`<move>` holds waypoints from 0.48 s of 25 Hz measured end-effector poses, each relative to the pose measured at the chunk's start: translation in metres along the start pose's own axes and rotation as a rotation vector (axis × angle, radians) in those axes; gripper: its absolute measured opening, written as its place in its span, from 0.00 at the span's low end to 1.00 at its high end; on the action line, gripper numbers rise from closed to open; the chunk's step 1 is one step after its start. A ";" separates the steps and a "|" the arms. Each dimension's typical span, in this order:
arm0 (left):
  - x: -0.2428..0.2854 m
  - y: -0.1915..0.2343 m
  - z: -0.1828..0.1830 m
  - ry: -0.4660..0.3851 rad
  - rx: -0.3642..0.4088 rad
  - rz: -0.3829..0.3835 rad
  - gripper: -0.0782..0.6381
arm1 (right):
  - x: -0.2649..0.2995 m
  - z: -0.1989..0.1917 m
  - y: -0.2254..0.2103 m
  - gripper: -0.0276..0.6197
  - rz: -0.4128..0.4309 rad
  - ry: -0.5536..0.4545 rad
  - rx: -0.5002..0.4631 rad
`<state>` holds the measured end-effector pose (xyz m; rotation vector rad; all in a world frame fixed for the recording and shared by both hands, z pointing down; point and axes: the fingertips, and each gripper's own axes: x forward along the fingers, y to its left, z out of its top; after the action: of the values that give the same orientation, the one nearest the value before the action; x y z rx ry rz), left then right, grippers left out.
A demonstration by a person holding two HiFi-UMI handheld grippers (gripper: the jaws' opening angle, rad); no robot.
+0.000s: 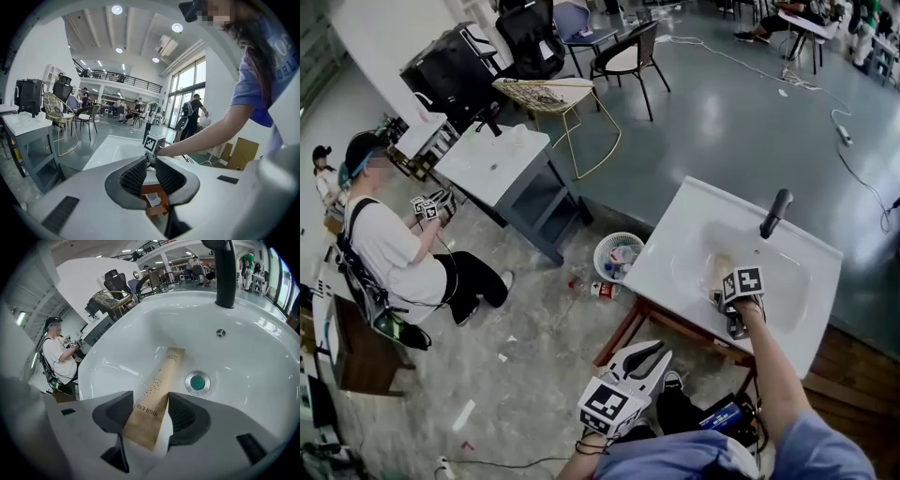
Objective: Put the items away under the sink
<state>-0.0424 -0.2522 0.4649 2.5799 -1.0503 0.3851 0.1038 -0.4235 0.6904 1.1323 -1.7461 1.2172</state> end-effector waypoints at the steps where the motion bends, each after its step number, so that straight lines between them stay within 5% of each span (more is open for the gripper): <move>1: 0.000 0.001 -0.001 0.001 -0.001 0.002 0.19 | 0.001 0.000 -0.002 0.40 -0.002 0.011 0.006; 5: -0.001 0.000 -0.001 0.003 -0.005 0.008 0.19 | -0.006 -0.001 -0.009 0.16 -0.022 -0.002 -0.012; 12: -0.011 -0.001 -0.002 -0.019 0.001 0.035 0.19 | -0.031 -0.012 -0.004 0.11 -0.022 -0.034 -0.135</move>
<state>-0.0491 -0.2436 0.4629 2.5741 -1.1031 0.3707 0.1200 -0.4048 0.6673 1.0947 -1.8078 1.0560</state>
